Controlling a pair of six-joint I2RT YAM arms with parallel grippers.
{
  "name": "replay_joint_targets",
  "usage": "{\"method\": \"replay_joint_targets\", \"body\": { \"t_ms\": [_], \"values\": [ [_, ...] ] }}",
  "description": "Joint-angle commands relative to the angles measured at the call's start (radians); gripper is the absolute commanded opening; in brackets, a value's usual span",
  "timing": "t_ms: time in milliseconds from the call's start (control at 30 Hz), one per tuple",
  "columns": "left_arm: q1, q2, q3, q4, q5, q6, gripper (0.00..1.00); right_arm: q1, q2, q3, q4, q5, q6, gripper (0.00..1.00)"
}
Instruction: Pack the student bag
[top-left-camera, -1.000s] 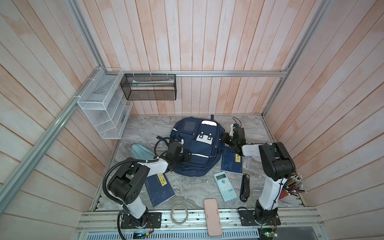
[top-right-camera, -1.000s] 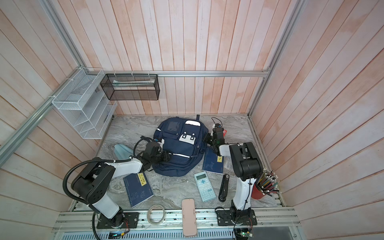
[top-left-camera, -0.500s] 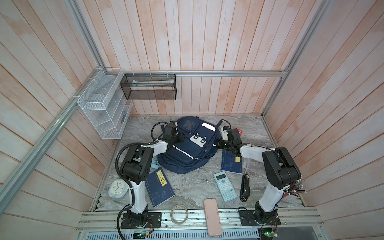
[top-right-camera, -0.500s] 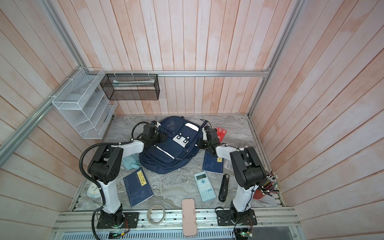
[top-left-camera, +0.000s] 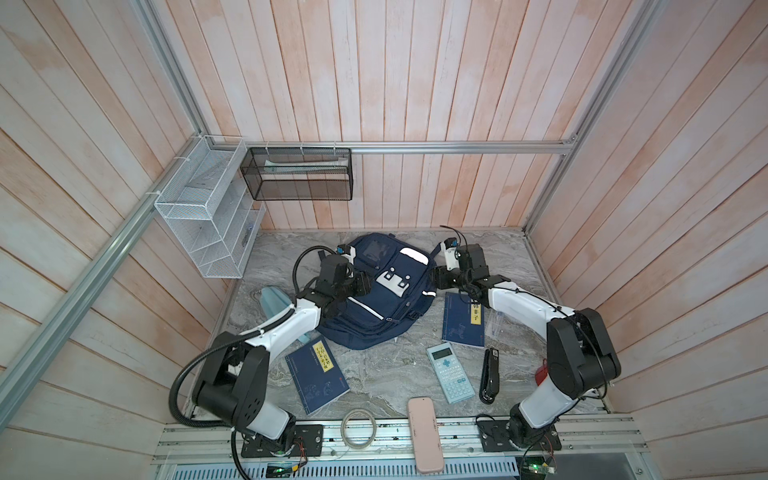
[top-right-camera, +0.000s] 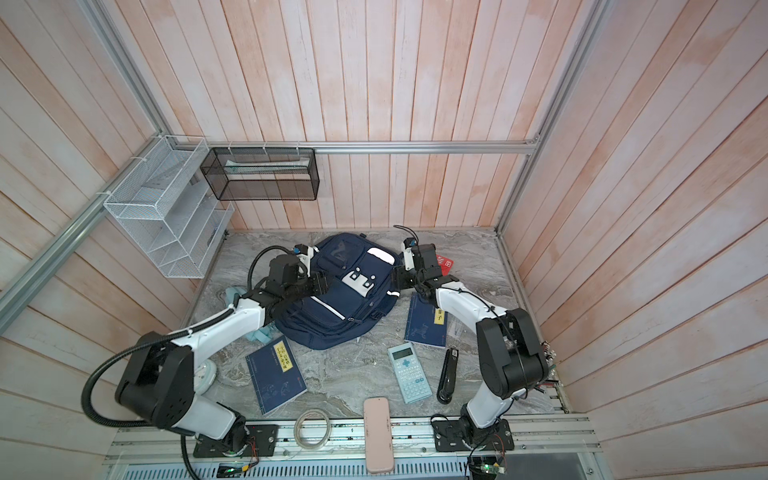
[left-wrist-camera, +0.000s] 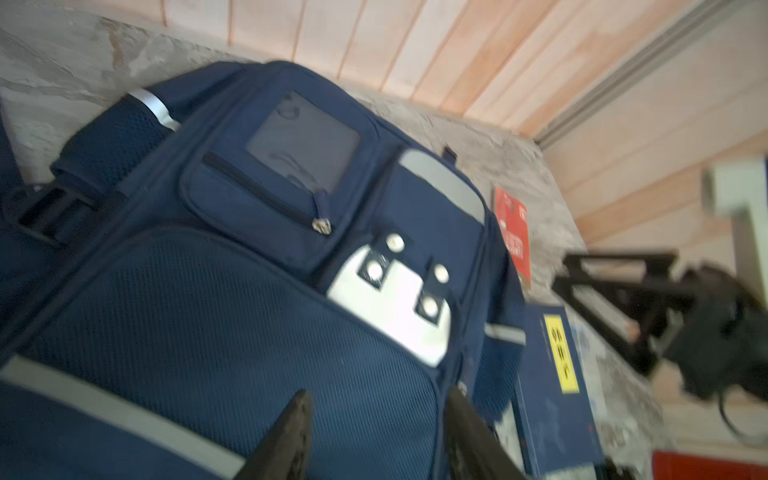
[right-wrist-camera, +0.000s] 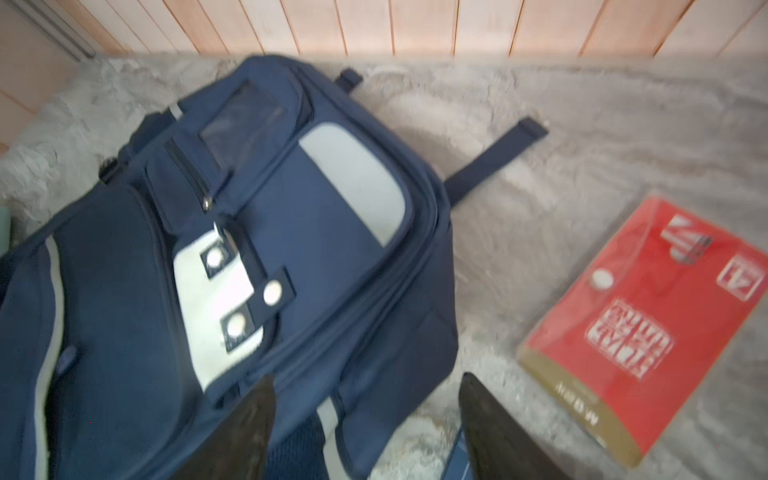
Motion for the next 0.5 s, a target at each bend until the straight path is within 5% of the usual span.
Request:
{"method": "replay_joint_targets", "body": {
  "t_ms": [0, 267, 333, 467],
  "values": [
    [-0.058, -0.085, -0.128, -0.135, -0.046, -0.046, 0.47, -0.026, 0.108, 0.111, -0.041, 0.025, 0.025, 0.77],
    [-0.073, 0.001, -0.292, 0.055, -0.035, -0.076, 0.44, -0.09, 0.376, 0.336, -0.07, -0.278, -0.012, 0.76],
    [-0.043, 0.087, -0.276, 0.125, -0.01, -0.062, 0.43, -0.094, 0.418, 0.366, -0.092, -0.336, -0.021, 0.66],
    [0.005, 0.267, -0.194, 0.205, 0.023, -0.033, 0.38, -0.145, 0.429, 0.306, -0.047, -0.435, 0.054, 0.26]
  ]
}}
